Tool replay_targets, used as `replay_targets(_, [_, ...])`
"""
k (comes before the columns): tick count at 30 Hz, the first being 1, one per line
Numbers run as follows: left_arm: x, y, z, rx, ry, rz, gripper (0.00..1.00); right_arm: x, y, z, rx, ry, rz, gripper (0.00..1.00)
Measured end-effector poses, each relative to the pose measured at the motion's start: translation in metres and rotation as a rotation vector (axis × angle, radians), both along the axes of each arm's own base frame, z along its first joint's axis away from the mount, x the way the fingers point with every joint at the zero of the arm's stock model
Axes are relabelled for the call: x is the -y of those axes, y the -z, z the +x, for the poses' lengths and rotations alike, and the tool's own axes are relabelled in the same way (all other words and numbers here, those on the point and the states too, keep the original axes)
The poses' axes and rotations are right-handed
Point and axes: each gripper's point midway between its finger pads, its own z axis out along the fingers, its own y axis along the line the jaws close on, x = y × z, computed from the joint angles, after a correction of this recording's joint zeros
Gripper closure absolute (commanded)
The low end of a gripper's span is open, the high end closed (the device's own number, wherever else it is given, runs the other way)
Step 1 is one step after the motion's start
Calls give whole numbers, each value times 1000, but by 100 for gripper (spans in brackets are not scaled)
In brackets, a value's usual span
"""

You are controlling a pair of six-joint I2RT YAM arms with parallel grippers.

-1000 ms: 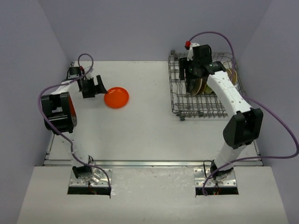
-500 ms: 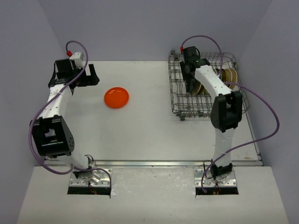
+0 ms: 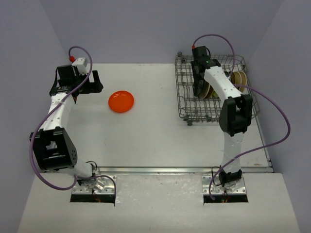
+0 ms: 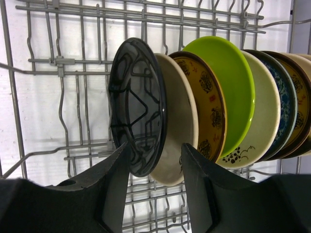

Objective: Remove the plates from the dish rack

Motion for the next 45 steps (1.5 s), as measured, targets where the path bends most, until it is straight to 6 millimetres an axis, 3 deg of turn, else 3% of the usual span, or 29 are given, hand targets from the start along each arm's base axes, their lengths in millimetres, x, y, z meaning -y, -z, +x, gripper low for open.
replay_targets(7, [0,0,0,-1,-1,-3,0,6,17,9,-3,52,10,66])
replay_targets(14, [0,0,0,-1,-6,-1,0,7,39,11,-25,100,42,68])
replay_targets(19, [-1,0,0,-2,-14,-4,0,8,41,10,-13,150,78,95])
replay_targets(21, [-1,0,0,-3,-17,-7,0,9,41,8,-13,167,91,100])
replay_targets(29, [0,-1,0,-6,-27,-21,0,15,30,-4,-14,193,113,100])
replay_targets(34, [0,-2,0,-5,-30,-26,0,15,-6,-15,21,190,143,100])
replay_targets(40, [5,-9,1,0,-19,-52,0,-12,-93,-14,195,70,246,100])
replay_targets(43, [21,-21,-1,20,55,-109,0,-34,-135,-24,282,-40,347,100])
replay_targets(45, [45,-34,-8,42,151,-201,0,-53,-155,-39,327,-135,440,100])
